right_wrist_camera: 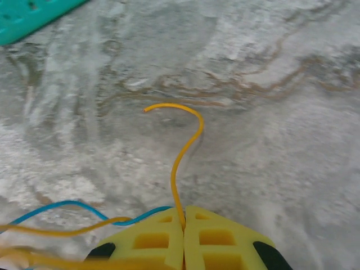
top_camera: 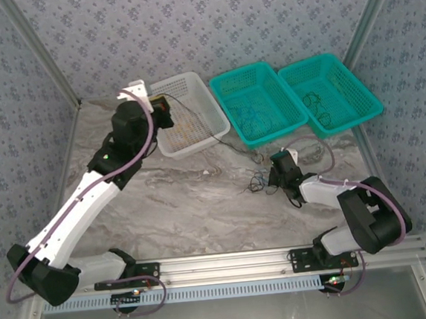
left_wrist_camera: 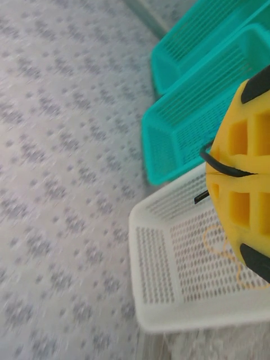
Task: Untangle the cables
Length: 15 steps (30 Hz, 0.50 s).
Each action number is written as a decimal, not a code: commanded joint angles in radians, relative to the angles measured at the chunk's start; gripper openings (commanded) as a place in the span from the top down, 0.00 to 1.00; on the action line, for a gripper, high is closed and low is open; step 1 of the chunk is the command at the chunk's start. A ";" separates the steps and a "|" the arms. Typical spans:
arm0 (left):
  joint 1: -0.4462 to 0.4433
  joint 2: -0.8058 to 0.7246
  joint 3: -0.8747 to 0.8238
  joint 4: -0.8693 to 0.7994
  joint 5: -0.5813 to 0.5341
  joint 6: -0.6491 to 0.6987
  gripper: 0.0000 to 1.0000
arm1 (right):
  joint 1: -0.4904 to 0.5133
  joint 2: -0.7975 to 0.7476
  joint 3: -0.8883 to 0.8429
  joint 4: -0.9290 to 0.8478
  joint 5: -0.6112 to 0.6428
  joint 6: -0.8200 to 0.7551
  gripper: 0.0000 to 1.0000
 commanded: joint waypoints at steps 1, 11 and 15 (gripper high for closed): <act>0.003 -0.046 -0.008 -0.027 -0.132 -0.048 1.00 | -0.032 -0.027 0.025 -0.114 0.056 0.065 1.00; 0.053 -0.090 -0.009 -0.080 -0.046 -0.068 1.00 | -0.072 -0.120 0.026 -0.060 -0.032 -0.035 0.93; 0.047 -0.035 0.052 -0.109 0.201 -0.036 1.00 | -0.070 -0.255 0.030 0.025 -0.224 -0.193 0.53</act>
